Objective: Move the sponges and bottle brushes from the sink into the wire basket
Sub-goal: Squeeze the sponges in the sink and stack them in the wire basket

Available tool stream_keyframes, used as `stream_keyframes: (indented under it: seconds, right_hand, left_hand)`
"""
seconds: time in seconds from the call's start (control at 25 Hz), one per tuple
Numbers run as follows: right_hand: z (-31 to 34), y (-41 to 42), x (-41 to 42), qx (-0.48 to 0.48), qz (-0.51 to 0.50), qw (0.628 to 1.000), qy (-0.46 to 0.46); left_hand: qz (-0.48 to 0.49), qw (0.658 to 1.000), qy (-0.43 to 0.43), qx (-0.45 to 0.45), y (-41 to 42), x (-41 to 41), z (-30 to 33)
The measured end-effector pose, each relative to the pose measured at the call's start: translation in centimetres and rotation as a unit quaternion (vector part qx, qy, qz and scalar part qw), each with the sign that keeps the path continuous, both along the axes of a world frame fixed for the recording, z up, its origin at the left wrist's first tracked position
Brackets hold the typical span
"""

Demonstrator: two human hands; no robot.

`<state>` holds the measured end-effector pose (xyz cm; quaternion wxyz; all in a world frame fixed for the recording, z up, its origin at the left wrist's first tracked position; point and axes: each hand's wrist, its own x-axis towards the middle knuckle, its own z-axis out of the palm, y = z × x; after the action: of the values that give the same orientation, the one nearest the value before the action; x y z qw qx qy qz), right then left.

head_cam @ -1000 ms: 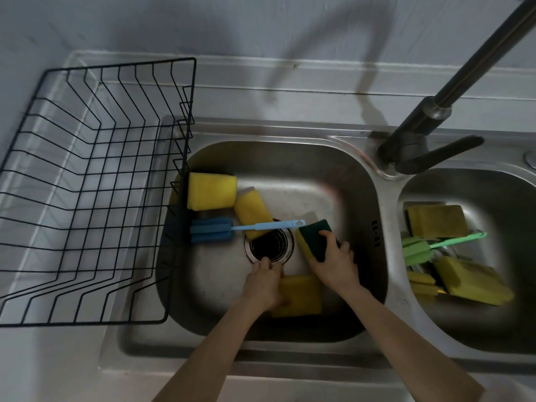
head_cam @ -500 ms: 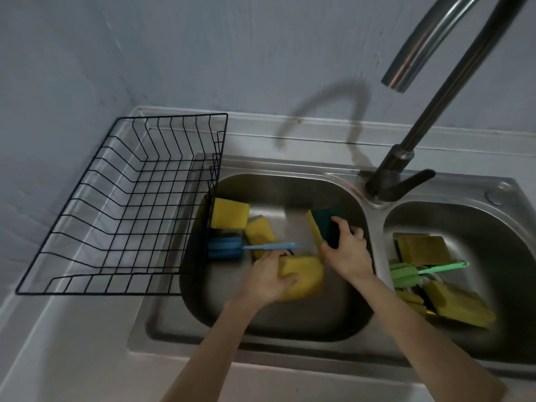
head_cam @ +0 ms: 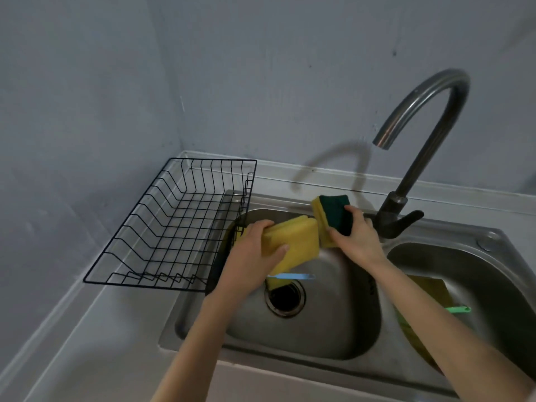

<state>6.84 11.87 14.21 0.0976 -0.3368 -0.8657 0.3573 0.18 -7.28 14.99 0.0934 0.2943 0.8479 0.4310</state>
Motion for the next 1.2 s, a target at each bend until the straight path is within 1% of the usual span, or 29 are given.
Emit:
stream_keyframes:
  seconds: [0.32, 0.48, 0.6, 0.72, 0.84, 0.92, 1.04, 1.2]
  right_hand:
    - [3.1, -3.9, -4.3, 0.022, 0.068, 0.996, 0.047]
    - [3.7, -5.9, -8.0, 0.018, 0.106, 0.992, 0.069]
    - [3.7, -7.2, -11.4, 0.036, 0.148, 0.985, 0.076]
    - [3.7, -8.3, -14.9, 0.058, 0.193, 0.979, 0.040]
    - [3.5, -9.0, -18.3, 0.044, 0.257, 0.965, 0.023]
    - [3.0, -9.3, -20.5, 0.040, 0.286, 0.957, 0.000]
    - [2.0, -9.5, -23.3, 0.038, 0.313, 0.948, -0.043]
    - [0.6, -9.4, -26.4, 0.060, 0.337, 0.937, -0.065]
  left_hand:
    - [0.081, 0.997, 0.014, 0.017, -5.7, -2.5, 0.7]
    - [0.129, 0.991, 0.015, 0.016, -8.4, -4.8, 0.8]
    - [0.154, 0.988, 0.018, 0.004, -10.0, -7.1, 0.6]
    - [0.174, 0.985, 0.006, -0.009, -11.3, -9.4, -0.2]
    - [0.172, 0.985, 0.016, -0.018, -12.0, -11.4, -1.2]
    - [0.170, 0.984, 0.022, -0.044, -12.1, -12.5, -2.0]
    - [0.172, 0.981, 0.033, -0.078, -11.5, -14.4, -3.1]
    - [0.145, 0.982, 0.028, -0.114, -10.3, -17.1, -4.5]
